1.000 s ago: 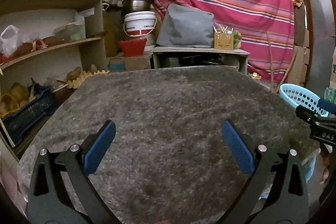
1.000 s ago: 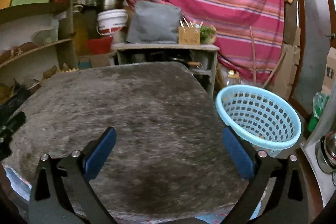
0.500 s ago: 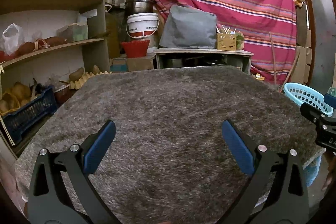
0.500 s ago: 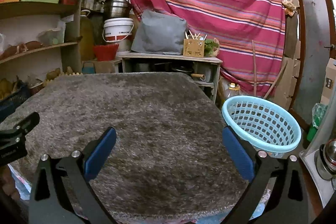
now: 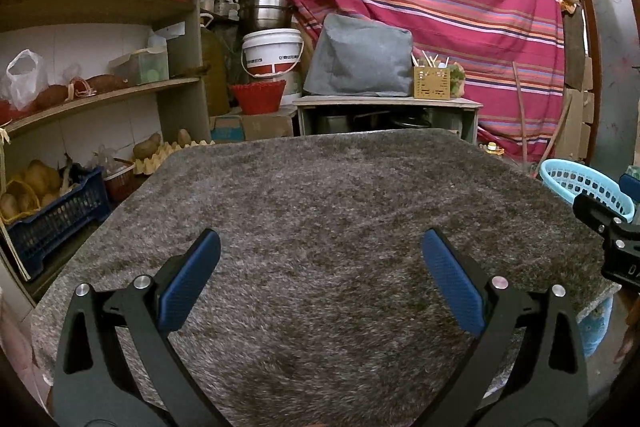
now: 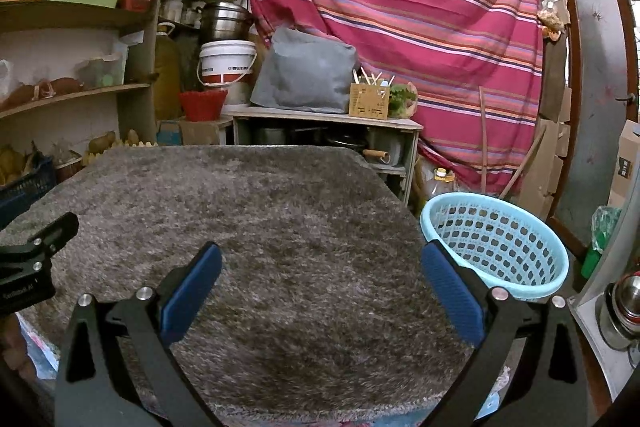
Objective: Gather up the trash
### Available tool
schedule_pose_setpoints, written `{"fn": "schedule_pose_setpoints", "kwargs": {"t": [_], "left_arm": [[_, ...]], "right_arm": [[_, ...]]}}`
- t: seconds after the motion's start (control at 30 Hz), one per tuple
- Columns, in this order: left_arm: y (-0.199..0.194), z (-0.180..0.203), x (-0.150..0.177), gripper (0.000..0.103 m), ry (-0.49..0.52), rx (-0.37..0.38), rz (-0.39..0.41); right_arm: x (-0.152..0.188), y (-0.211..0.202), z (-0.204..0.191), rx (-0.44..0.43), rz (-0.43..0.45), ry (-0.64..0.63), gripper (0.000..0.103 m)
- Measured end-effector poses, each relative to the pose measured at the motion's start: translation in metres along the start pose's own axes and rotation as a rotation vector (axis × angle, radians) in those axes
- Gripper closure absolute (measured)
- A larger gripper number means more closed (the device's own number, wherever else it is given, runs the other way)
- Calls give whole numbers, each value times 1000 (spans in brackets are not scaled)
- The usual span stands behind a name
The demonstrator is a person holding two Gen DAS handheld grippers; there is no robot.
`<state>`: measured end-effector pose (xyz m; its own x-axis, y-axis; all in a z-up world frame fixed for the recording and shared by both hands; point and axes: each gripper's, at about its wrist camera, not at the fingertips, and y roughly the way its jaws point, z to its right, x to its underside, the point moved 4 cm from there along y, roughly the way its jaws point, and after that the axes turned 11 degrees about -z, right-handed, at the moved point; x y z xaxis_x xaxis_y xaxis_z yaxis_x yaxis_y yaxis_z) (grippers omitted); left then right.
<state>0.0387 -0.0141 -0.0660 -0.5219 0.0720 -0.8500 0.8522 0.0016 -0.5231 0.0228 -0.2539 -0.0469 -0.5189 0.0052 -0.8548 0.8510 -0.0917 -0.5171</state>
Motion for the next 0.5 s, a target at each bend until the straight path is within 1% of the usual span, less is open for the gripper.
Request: {"fn": "schedule_pose_setpoints", "kwargs": {"t": [0.5], "left_arm": [[-4,4,0,5,-3,5,13]], "right_arm": [[0,0,1,-13,-6,1,4]]}}
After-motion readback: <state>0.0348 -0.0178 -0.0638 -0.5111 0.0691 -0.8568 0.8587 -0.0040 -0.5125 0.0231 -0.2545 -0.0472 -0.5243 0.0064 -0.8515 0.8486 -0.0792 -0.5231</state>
